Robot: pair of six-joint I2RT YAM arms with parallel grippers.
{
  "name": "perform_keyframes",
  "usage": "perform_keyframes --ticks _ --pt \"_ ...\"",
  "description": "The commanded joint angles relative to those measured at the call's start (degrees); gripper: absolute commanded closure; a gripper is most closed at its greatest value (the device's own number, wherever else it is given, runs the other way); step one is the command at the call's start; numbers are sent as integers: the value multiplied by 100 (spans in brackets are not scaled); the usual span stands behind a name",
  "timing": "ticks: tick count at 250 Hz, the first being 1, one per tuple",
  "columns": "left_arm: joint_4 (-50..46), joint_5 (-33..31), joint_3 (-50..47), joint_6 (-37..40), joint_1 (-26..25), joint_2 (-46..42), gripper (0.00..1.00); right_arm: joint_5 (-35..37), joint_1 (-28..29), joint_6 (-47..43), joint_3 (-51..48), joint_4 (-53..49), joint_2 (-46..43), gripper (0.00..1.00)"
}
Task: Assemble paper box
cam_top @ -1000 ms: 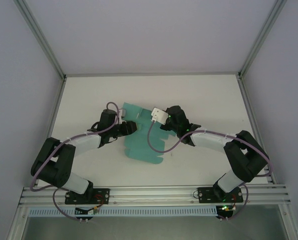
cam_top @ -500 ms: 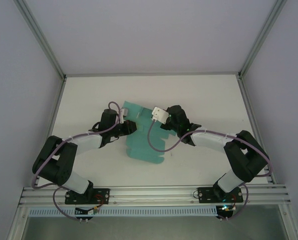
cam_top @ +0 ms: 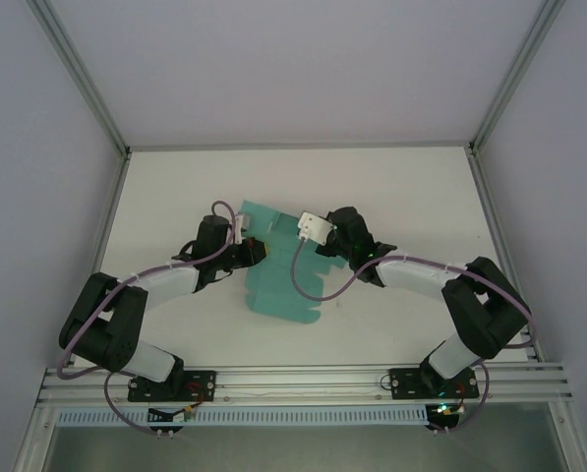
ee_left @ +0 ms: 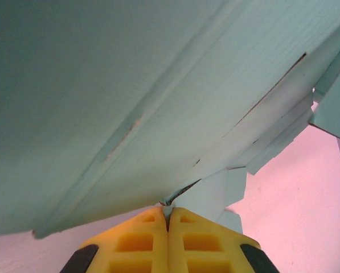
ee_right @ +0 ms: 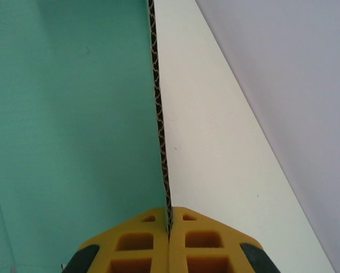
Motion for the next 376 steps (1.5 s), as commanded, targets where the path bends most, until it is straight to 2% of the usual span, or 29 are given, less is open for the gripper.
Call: perform_keyframes --ticks 1,6,30,47,64,98,126,172,209,241,295,316,351,376 --pt "-132 -215 105 60 -96 104 84 -185 70 -261 133 -15 -261 100" --pt "-132 -246 116 58 -100 130 79 -146 72 -310 144 -49 -262 100" --pt "-256 -404 194 35 -88 187 64 116 74 -558 202 -148 -228 100" --pt "-376 -381 190 53 -93 119 56 307 73 -670 249 -243 -187 100" --pt "-477 -379 67 58 -94 -42 54 488 66 -706 328 -330 -140 100" --pt "-751 -315 -313 50 -95 -525 34 737 33 -660 478 -494 -87 100" --pt "-1034 -249 -597 55 -98 -970 28 756 19 -587 542 -524 -73 100" --pt "-1098 -275 -953 -45 -111 -1465 36 737 21 -532 636 -499 12 100" --pt "-768 -160 -985 -242 -119 -1188 47 588 44 -462 674 -546 -13 100" --pt "-332 -87 -988 -387 -154 -1002 53 584 90 -497 618 -620 -82 100" --pt "46 -26 -923 -509 -189 -618 84 618 358 -625 352 -544 -244 100" --pt "163 15 -901 -584 -217 -476 90 891 622 -863 247 -521 -203 100" --pt "238 -26 -916 -634 -267 -373 92 1574 1050 -1358 2 -194 153 100" --pt "229 -26 -967 -636 -290 -310 93 2048 1147 -1605 -118 200 514 100"
